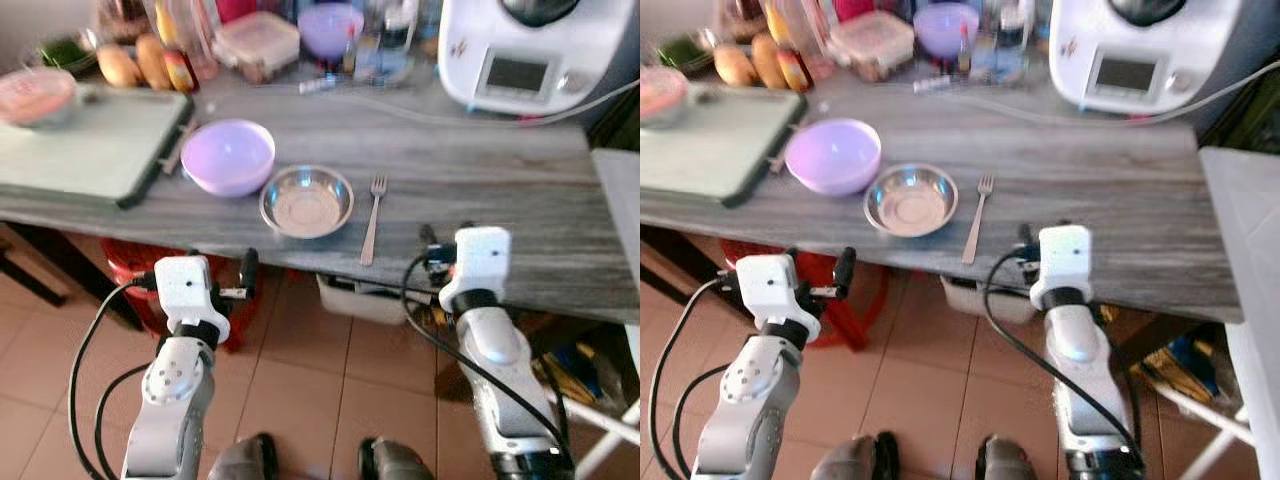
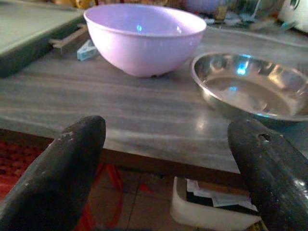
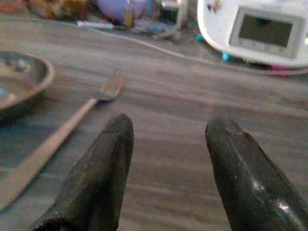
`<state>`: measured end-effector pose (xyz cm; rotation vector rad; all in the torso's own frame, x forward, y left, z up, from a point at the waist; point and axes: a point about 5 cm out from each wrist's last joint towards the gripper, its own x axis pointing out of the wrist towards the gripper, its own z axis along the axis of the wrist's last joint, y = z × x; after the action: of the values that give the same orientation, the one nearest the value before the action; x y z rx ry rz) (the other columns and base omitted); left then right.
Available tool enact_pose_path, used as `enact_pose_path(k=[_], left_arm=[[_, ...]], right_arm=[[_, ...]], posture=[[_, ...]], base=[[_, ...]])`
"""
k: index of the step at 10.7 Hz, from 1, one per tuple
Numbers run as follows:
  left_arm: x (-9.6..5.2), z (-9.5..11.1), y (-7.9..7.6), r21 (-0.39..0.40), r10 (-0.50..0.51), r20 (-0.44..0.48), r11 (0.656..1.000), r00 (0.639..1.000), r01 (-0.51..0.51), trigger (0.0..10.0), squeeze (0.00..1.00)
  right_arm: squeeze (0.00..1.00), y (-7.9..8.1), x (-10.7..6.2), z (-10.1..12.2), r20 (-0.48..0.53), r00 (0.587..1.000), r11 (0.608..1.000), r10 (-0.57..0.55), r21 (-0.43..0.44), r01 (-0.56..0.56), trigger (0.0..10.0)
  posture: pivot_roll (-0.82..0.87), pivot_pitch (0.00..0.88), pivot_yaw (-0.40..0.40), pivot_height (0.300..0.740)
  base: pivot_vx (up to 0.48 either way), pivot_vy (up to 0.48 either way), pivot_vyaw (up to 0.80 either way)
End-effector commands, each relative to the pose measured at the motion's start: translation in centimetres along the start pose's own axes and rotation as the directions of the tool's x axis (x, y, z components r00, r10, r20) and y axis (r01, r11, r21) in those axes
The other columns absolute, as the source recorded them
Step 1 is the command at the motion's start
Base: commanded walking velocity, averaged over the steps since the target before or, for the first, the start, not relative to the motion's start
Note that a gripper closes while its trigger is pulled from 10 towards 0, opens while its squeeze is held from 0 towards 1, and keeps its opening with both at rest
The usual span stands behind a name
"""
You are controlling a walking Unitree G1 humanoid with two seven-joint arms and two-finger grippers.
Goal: Setting the table
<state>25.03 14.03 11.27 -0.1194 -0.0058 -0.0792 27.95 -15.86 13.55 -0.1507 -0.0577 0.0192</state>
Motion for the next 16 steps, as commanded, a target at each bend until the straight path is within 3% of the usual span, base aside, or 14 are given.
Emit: enact_pose_path(k=[1,2,3,4,5,6,8,11,14,15,16], left_arm=[[-0.3,-0.5,0.3,-0.001,0.011,-0.019,1.000,1.000,-0.011,10.0,0.00],[-0.2,-0.5,0.3,-0.001,0.010,-0.017,1.000,1.000,-0.010,10.0,0.00],[-0.2,-0.4,0.3,0.000,0.009,-0.015,1.000,1.000,-0.009,10.0,0.00],[-0.1,-0.4,0.4,0.002,0.009,-0.013,1.000,1.000,-0.009,10.0,0.00],[0.0,-0.3,0.3,0.002,0.008,-0.010,1.000,1.000,-0.008,10.0,0.00],[0.0,-0.3,0.3,0.002,0.007,-0.010,1.000,1.000,-0.007,10.0,0.00],[-0.1,-0.4,0.3,0.003,0.002,-0.017,1.000,1.000,-0.002,10.0,0.00],[0.0,-0.4,0.2,0.001,0.002,-0.017,1.000,1.000,-0.002,10.0,0.00],[0.1,-0.4,-0.1,-0.003,-0.006,-0.013,1.000,1.000,0.006,10.0,0.00],[0.2,0.0,-0.3,-0.017,-0.013,0.008,1.000,1.000,0.013,10.0,0.00],[0.1,0.1,-0.5,-0.008,-0.040,0.017,0.999,0.999,0.040,10.0,0.00]], right_arm=[[0.00,0.1,-0.1,0.5,0.023,0.999,0.999,0.023,0.034,-0.024,10.0],[0.00,-0.5,0.0,0.4,0.021,1.000,0.991,0.018,0.133,-0.021,10.0],[0.00,-0.7,0.1,0.5,0.024,1.000,0.991,0.008,0.134,-0.011,10.0],[0.00,-0.7,0.4,0.5,0.013,1.000,0.997,0.004,0.074,-0.005,10.0],[1.00,-0.5,0.6,0.0,-0.022,1.000,0.993,0.007,0.121,-0.005,10.0],[1.00,0.0,0.6,-0.2,-0.041,0.998,0.986,0.037,0.165,-0.030,10.0],[1.00,0.6,0.4,-0.6,-0.070,0.997,0.991,0.030,0.136,-0.020,10.0],[1.00,-0.1,0.3,-0.8,-0.086,0.996,0.980,0.012,0.198,0.005,10.0],[1.00,0.2,0.5,-0.6,-0.072,0.997,0.970,0.037,0.242,-0.018,10.0],[1.00,0.1,0.5,-0.3,-0.055,0.998,0.980,0.026,0.200,-0.014,10.0],[0.00,0.1,0.6,-0.3,-0.055,0.998,0.976,0.020,0.216,-0.008,10.0]], posture=[[-0.02,0.065,0.051,0.740],[-0.02,0.068,0.047,0.740],[-0.03,0.072,0.047,0.740],[-0.03,0.078,0.046,0.740],[-0.03,0.083,0.045,0.740],[-0.03,0.086,0.045,0.740],[-0.03,0.092,0.044,0.740],[-0.03,0.095,0.040,0.740],[-0.03,0.097,0.037,0.740],[-0.03,0.097,0.038,0.740],[-0.03,0.099,0.037,0.740]], base=[[-0.289,0.000,0.00],[-0.289,0.000,0.00],[-0.285,0.000,0.00],[-0.289,0.000,0.00],[-0.307,0.000,0.00],[-0.334,0.000,0.00],[-0.339,0.000,0.00],[-0.307,0.000,0.00],[-0.191,0.000,0.00],[0.000,0.000,0.00],[0.000,0.000,0.00]])
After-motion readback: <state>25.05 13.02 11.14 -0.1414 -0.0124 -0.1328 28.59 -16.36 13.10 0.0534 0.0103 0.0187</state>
